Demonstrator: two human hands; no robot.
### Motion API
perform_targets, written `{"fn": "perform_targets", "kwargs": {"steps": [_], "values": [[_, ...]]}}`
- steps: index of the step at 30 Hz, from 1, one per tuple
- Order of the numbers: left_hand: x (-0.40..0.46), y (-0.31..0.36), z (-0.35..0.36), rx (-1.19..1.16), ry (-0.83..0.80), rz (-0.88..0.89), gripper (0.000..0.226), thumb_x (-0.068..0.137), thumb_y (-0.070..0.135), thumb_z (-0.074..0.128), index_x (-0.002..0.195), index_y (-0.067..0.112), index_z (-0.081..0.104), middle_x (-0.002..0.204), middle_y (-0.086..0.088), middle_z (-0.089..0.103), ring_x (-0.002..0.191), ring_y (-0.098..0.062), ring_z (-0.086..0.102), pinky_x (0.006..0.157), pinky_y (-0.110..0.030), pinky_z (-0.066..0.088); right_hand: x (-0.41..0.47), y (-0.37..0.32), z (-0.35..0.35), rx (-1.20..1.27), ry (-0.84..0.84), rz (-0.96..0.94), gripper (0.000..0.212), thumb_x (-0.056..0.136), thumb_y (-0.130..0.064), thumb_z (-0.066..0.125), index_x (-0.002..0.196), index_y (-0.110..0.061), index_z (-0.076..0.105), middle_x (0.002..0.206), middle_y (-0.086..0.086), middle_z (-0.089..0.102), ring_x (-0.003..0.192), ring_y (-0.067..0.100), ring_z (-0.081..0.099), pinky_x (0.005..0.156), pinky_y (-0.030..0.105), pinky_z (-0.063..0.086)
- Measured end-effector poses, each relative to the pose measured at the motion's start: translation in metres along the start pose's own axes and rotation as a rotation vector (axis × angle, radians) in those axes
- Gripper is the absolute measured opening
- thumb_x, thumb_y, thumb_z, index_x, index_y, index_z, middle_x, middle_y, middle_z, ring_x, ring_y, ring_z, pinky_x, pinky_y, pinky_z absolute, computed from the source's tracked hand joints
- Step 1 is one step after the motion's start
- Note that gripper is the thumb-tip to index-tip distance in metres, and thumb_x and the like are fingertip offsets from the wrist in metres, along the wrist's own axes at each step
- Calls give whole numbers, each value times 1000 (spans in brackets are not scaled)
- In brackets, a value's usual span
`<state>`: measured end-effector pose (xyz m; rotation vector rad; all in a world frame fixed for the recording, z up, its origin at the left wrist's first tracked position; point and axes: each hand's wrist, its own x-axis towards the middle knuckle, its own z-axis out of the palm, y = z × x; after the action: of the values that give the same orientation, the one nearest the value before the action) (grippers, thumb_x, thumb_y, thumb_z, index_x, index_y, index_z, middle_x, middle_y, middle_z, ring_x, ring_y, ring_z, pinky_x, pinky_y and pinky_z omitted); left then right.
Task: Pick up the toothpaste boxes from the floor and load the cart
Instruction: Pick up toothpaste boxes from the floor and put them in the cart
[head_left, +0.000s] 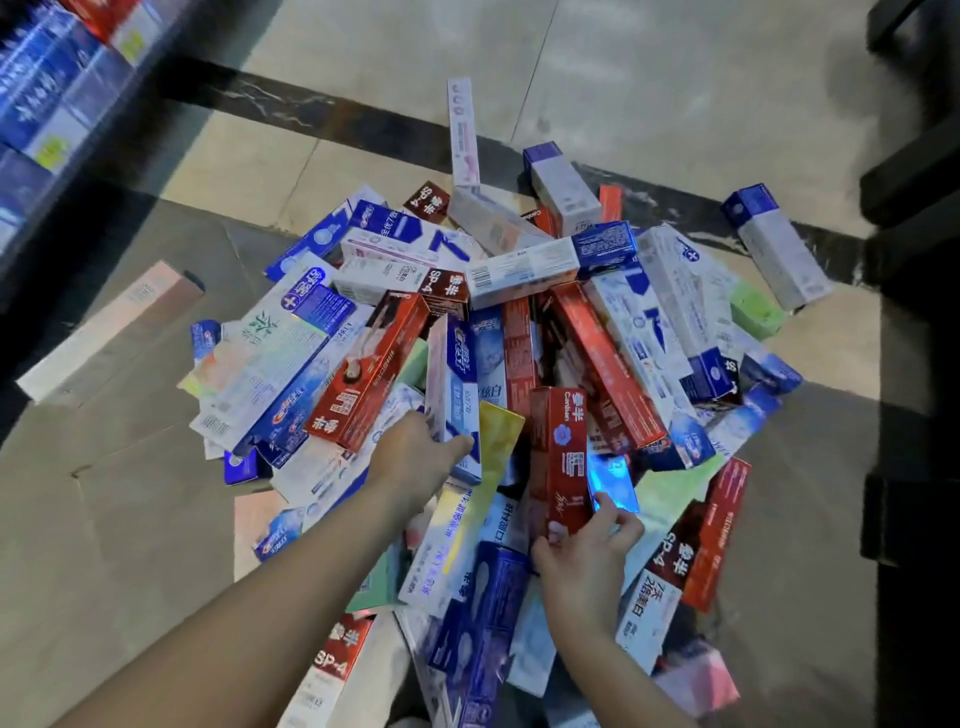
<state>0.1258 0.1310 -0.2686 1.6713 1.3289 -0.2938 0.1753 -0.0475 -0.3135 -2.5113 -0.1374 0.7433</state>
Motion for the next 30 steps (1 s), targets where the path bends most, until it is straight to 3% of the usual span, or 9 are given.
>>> {"fn": "perform_targets", "kwargs": {"steps": [3,6,9,11,16,20,24,28,30], "values": [[-16,3,-8,-44,-20,-53,26,87,33,67,82,14,49,74,1,52,71,-21,53,68,-32,44,-5,-3,-16,19,-68,-10,72,77,-13,71,138,-16,31,126,6,41,94,22,61,81,40,56],[-46,11,-19,-126,-39,-90,26,86,31,68,90,8,54,77,-1,55,71,-20,56,70,-33,49,-16,-19,-45,120,-120,58,63,81,-23,70,134,-19,36,106,3,64,90,20,65,73,40,58],[-88,28,-43,-172,-37,-105,30,86,30,68,96,10,48,85,-2,52,79,-19,52,68,-28,41,-36,-49,-91,138,-154,65,49,80,-27,72,119,-25,43,97,-3,65,81,15,65,66,36,57],[-121,42,-66,-169,-29,-111,35,85,32,69,101,11,45,93,-4,51,88,-22,51,74,-28,38,-54,-74,-127,138,-194,39,40,80,-16,70,109,-27,45,96,-6,66,81,12,65,65,35,56],[-224,87,-138,-281,-17,-103,34,85,26,70,107,13,48,89,-4,56,76,-16,52,63,-24,39,-113,-161,-242,140,-267,-73,34,79,-2,70,103,-23,57,88,-11,65,77,3,64,56,16,45],[-307,121,-194,-422,-9,-41,27,86,5,67,108,7,52,80,6,59,69,-5,56,53,-8,42,-166,-230,-327,152,-323,-180,32,77,-1,73,90,-25,57,80,-13,63,70,-1,61,54,15,43],[-377,134,-237,-505,50,-27,36,81,6,72,111,-1,55,88,-7,57,74,-17,53,58,-19,43,-218,-285,-390,188,-383,-217,31,76,-4,76,93,-22,57,90,-3,68,80,15,66,75,38,57],[-437,140,-271,-633,136,-39,60,64,18,82,112,4,49,100,-16,54,82,-21,52,59,-26,45,-268,-327,-432,215,-491,-370,35,78,-7,75,92,-29,52,83,-11,64,70,0,58,60,17,46],[-461,132,-281,-697,159,-35,68,53,29,81,110,11,48,110,-19,58,89,-25,56,68,-35,50,-293,-340,-444,190,-556,-451,32,77,-11,77,89,-31,55,85,-10,66,70,-1,60,61,16,47]]}}
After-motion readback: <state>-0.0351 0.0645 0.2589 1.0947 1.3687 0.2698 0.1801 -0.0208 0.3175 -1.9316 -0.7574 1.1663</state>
